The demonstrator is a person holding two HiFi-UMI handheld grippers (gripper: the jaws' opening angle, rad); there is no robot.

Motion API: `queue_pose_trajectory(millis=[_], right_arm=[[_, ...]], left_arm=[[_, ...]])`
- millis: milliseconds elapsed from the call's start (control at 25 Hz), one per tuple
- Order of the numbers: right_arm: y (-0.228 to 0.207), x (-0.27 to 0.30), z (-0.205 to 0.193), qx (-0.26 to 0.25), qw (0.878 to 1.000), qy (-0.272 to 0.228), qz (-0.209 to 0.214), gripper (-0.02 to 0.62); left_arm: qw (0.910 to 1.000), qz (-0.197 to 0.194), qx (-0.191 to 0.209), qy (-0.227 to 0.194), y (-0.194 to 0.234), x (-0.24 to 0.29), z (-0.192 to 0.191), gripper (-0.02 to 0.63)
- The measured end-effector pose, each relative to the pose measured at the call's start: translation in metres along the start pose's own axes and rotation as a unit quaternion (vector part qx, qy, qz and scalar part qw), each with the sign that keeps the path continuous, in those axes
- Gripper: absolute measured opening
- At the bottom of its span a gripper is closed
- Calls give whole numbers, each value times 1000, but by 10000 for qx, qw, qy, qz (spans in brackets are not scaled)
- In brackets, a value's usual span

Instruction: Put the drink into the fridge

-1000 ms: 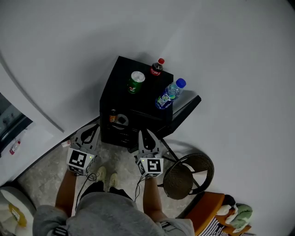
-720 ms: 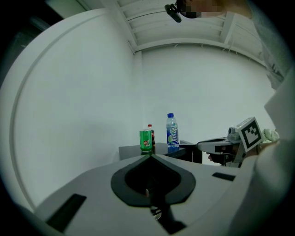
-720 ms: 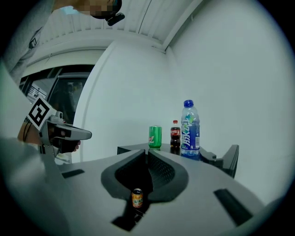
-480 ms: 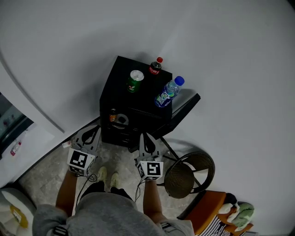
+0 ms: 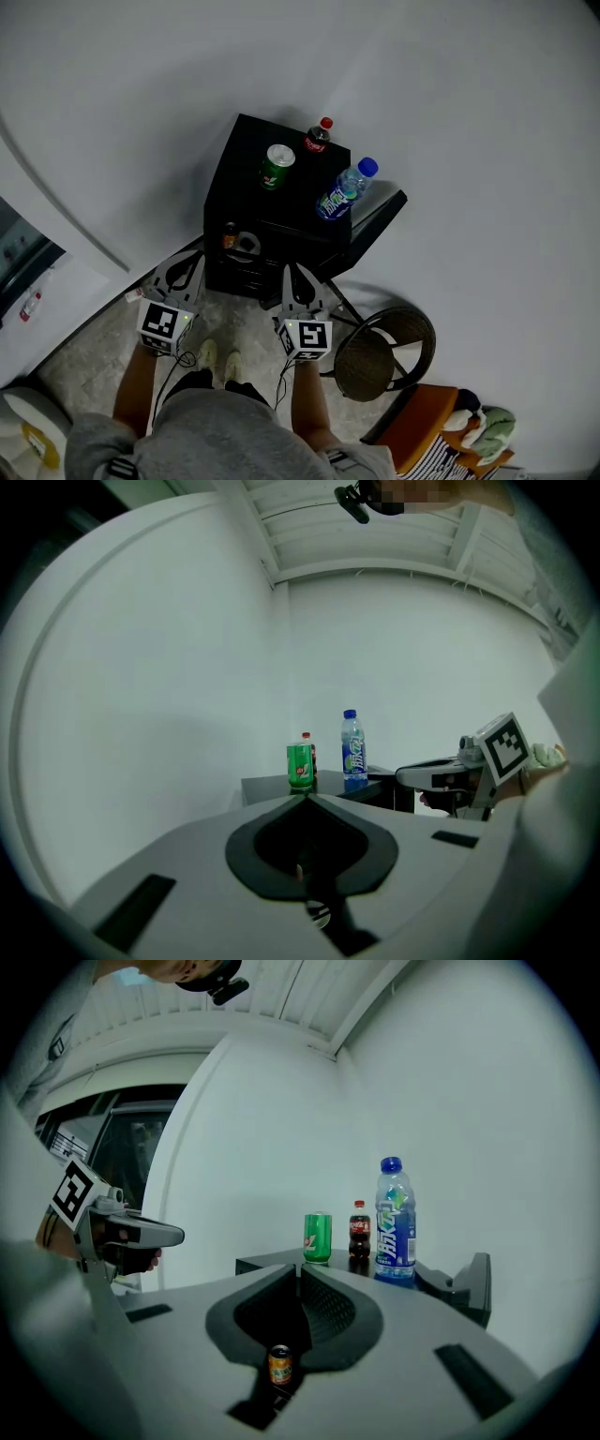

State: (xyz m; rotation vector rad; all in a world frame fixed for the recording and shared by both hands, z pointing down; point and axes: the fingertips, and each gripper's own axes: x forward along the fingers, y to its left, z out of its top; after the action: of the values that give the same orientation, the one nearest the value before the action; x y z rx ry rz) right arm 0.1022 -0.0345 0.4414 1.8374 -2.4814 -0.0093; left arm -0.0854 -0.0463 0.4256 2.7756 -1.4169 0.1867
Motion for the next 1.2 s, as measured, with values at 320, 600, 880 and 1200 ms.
queue_pose_trajectory(millis=[320, 600, 880, 1200], right_arm=[[4, 37, 21, 203, 9998, 12, -77, 35], [4, 70, 46, 233, 9997, -96, 23, 35], [-16, 109, 67, 188, 9994, -289, 95, 35], [-42, 158, 76, 160, 9989, -313, 317, 37]], left_arm=[[9998, -198, 58, -32, 31, 19, 3, 5], [9995, -234, 208, -82, 61, 37, 12, 5], [9995, -12, 256, -156, 88, 65, 27, 5], [9992, 243, 251, -183, 107, 113, 42, 5]])
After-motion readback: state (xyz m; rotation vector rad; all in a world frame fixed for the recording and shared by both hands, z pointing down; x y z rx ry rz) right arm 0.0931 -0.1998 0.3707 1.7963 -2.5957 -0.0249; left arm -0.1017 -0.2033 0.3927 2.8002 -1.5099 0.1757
